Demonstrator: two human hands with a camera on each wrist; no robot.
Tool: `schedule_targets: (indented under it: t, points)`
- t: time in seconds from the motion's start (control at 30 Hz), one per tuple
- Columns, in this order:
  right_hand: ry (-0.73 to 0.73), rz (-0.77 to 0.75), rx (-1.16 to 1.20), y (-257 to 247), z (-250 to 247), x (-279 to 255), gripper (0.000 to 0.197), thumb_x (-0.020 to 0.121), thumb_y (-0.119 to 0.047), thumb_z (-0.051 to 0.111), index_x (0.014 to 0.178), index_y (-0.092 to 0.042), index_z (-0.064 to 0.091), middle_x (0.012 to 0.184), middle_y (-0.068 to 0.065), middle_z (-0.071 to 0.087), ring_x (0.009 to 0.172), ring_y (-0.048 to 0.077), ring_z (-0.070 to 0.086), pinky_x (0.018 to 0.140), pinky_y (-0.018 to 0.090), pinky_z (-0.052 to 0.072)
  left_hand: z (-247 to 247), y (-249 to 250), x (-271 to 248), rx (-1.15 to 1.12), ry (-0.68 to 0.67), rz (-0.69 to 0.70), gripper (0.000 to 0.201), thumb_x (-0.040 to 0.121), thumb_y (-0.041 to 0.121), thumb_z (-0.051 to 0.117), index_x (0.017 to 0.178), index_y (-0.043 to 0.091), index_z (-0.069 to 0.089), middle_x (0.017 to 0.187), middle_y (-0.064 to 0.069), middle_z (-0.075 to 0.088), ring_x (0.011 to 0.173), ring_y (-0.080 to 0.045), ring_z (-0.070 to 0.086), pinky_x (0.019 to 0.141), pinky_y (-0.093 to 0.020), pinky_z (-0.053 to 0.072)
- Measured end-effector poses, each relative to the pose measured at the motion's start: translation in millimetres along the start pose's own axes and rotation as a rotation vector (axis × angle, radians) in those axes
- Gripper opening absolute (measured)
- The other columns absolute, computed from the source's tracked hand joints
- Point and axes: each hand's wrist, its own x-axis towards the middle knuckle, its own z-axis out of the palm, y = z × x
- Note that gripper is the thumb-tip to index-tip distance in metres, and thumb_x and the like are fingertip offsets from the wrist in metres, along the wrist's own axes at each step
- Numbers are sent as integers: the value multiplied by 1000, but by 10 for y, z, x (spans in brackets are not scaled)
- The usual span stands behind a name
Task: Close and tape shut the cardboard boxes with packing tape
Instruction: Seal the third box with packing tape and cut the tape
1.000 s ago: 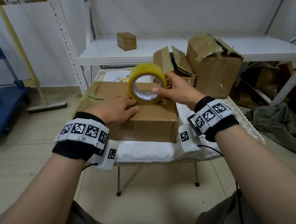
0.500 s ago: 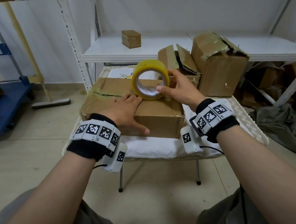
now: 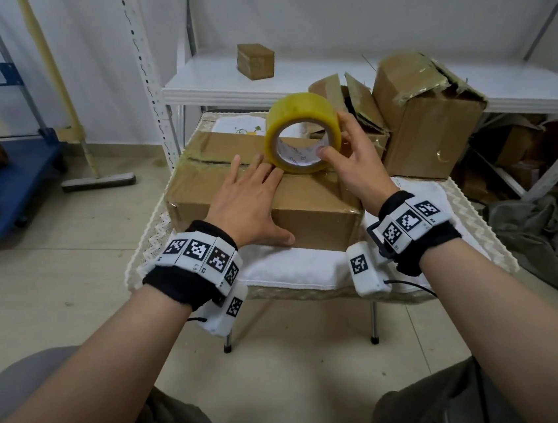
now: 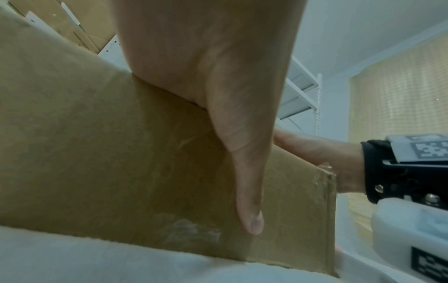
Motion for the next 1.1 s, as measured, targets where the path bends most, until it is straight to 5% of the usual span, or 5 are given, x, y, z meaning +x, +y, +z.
schedule_targets:
  t: [0.27, 0.43, 0.67, 0.8, 1.1]
  points:
    - [77, -32, 51, 10, 4, -22, 60, 97, -2, 52, 152, -23, 40, 109, 1, 57, 100, 7, 54, 89, 15, 49, -27, 26, 4, -25, -32, -30, 123, 62, 77, 71, 155, 17, 17, 163, -2, 18, 153, -21, 9, 123, -53, -3]
    - [165, -3, 113, -6, -4, -34, 64, 95, -3, 46, 155, -24, 37, 149, -1, 50, 135, 13, 49, 119, 37, 37, -42, 28, 1, -31, -69, -41, 131, 64, 76, 71, 158, 19, 0, 167, 2, -2, 154, -21, 4, 122, -55, -3]
    - [235, -9, 145, 9, -7, -37, 65, 95, -9, 46, 157, -25, 36, 158, -7, 41, 144, 10, 39, 122, 43, 32, -36, 24, 8, -38, -77, -45, 130, 64, 76, 72, 159, 20, 4, 167, 4, 2, 154, -20, 6, 122, -55, -4]
    - [202, 24, 129, 17, -10, -23, 65, 92, -12, 51, 153, -31, 40, 154, -11, 44, 143, 11, 40, 120, 46, 35, -52, 14, 21, -66, -61, -38, 122, 61, 74, 75, 156, 23, 17, 165, 7, 11, 152, -20, 13, 121, -57, -2]
    - [189, 129, 57, 21, 12, 41, 35, 101, -17, 53, 136, -19, 51, 123, 12, 64, 118, 22, 59, 110, 45, 44, -65, 20, 85, -33, -51, 14, 115, 59, 75, 74, 153, 32, 24, 158, 6, 26, 147, -26, 22, 122, -54, 2]
